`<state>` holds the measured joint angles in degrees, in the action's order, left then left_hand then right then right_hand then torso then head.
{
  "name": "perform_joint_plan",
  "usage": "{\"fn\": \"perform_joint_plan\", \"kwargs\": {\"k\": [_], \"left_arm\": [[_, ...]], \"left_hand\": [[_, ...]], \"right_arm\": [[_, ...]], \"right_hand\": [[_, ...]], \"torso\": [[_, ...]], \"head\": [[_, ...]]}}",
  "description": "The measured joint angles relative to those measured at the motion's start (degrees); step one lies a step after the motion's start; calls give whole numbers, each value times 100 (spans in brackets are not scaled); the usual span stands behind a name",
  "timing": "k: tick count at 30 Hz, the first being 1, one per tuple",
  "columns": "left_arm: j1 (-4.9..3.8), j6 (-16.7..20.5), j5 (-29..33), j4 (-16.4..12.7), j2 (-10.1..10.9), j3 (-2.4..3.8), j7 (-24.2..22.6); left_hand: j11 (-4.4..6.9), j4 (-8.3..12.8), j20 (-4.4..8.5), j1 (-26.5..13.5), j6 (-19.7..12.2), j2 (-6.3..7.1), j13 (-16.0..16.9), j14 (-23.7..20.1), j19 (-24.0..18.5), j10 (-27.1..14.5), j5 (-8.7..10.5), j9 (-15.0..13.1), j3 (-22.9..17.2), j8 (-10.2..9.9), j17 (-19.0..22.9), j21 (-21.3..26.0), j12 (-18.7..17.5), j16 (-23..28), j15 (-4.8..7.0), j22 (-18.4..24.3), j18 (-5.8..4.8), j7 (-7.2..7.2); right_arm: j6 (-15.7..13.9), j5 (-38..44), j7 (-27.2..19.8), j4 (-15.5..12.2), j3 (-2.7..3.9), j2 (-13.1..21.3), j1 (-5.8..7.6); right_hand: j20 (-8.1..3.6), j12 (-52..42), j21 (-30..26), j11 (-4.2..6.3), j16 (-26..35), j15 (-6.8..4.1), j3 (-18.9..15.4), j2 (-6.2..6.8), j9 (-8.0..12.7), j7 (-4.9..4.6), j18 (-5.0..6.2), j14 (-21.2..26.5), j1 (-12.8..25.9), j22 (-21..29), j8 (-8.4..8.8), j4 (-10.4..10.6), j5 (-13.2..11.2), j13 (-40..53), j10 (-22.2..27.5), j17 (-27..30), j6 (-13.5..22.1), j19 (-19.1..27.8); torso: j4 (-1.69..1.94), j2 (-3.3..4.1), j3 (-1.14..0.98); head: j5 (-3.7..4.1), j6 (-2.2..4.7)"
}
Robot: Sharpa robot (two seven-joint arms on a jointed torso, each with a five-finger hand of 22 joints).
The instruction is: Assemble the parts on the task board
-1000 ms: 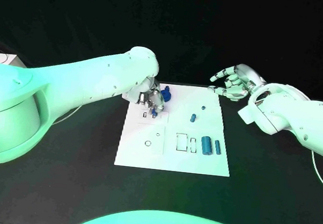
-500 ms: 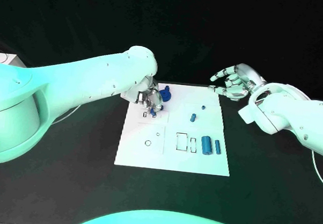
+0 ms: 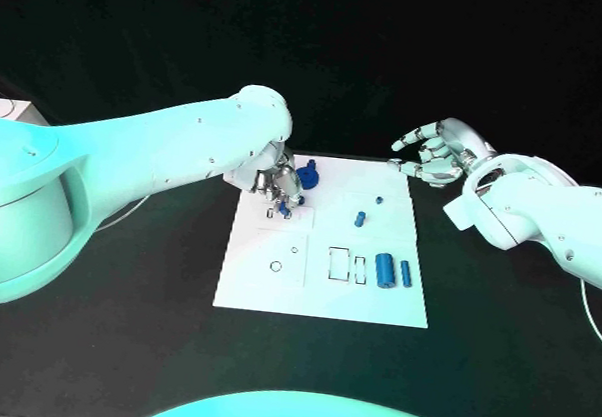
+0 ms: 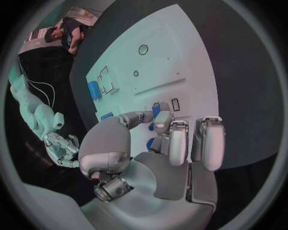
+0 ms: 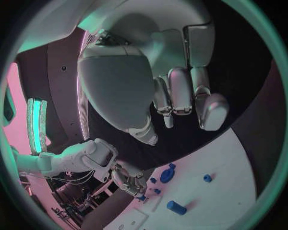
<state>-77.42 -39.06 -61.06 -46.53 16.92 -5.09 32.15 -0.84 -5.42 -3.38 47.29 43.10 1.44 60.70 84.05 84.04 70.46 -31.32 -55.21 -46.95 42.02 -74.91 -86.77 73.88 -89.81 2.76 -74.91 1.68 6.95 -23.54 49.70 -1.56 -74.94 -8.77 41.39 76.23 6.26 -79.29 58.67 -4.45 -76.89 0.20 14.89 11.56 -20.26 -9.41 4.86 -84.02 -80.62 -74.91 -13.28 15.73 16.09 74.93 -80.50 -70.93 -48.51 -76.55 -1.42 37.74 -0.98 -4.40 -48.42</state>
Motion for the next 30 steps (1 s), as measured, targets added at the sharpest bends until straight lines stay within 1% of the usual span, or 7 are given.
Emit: {"fn": "perform_joint_plan", "kwargs": {"k": [7, 9, 12, 16, 24, 30], "left_arm": [[1, 11, 0, 35, -26, 0, 0], [3, 13, 0, 42, -35, 0, 0], [21, 17, 0, 49, -47, 0, 0], [68, 28, 0, 58, -62, 0, -1], [83, 50, -10, 73, -70, 9, 2], [92, 51, -13, 82, -59, 8, 3]], "left_hand": [[3, 0, 0, 0, 0, 0, 5, 0, 0, 3, 0, -4, 0, -7, 0, 0, 0, 0, 0, 0, 0, 0], [22, 0, 0, 0, 0, 0, 7, 0, 0, 22, 0, -4, 0, -8, 0, 0, 0, 0, 0, 0, 0, 0], [22, 0, 0, 0, 1, 0, 7, 0, 0, 22, 0, -4, 0, -8, 0, 0, 0, 0, 0, 0, 0, -1], [22, 0, 0, 0, 1, 0, 7, 0, 0, 22, 0, -4, 0, -11, 0, 0, 0, 0, 0, 0, 0, -1], [21, 0, 0, 0, 1, 0, 6, 0, 0, 22, 0, -25, 0, -11, 0, 0, 0, 0, -1, 0, 0, -1], [21, 0, 0, 0, 1, 0, 6, 0, 0, 21, -24, -5, 0, -24, 0, 0, 0, 0, -1, 0, 0, -1]], "right_arm": [[0, 0, 0, 3, 0, -4, 0], [0, 0, 0, 3, 0, -6, 0], [0, 0, 0, 3, 0, -10, 0], [0, 0, 0, 5, 0, -11, 0], [0, 1, 0, 6, 0, -13, 0], [0, 1, -1, 4, 0, -4, 0]], "right_hand": [[0, 0, 0, 0, 0, 0, 0, 0, 1, 0, 0, 0, 0, 0, 0, 0, 0, 0, 0, 0, 0, 0], [-21, 0, 0, 0, 0, 0, 0, 0, 1, 0, 0, 0, 0, 0, -23, 0, 0, -1, 0, -5, 0, -21], [-21, 0, 0, 0, 0, 0, 0, 0, 1, 0, 0, 0, 0, 1, -23, 0, 0, -1, 0, -6, 0, -21], [-21, 0, 0, 0, 0, 0, 0, 0, 1, 0, 0, 0, 0, 1, -23, 0, 0, -1, 0, -6, 0, -21], [-21, 0, 0, 0, 0, 0, 0, 0, 2, 0, 0, 0, 0, -1, -23, 0, 0, -2, 0, -5, 0, -21], [-21, 0, 0, 0, 0, 0, 0, 0, 2, 0, 0, 0, 0, -4, -22, 0, 0, -2, 0, -5, 0, -21]], "torso": [[-1, 0, 3], [-1, 2, 3], [-4, 3, 3], [-4, 3, 3], [-7, 3, 0], [-1, 3, -3]], "head": [[3, 1], [3, 0], [-1, -5], [-5, -13], [-1, -25], [7, -38]]}}
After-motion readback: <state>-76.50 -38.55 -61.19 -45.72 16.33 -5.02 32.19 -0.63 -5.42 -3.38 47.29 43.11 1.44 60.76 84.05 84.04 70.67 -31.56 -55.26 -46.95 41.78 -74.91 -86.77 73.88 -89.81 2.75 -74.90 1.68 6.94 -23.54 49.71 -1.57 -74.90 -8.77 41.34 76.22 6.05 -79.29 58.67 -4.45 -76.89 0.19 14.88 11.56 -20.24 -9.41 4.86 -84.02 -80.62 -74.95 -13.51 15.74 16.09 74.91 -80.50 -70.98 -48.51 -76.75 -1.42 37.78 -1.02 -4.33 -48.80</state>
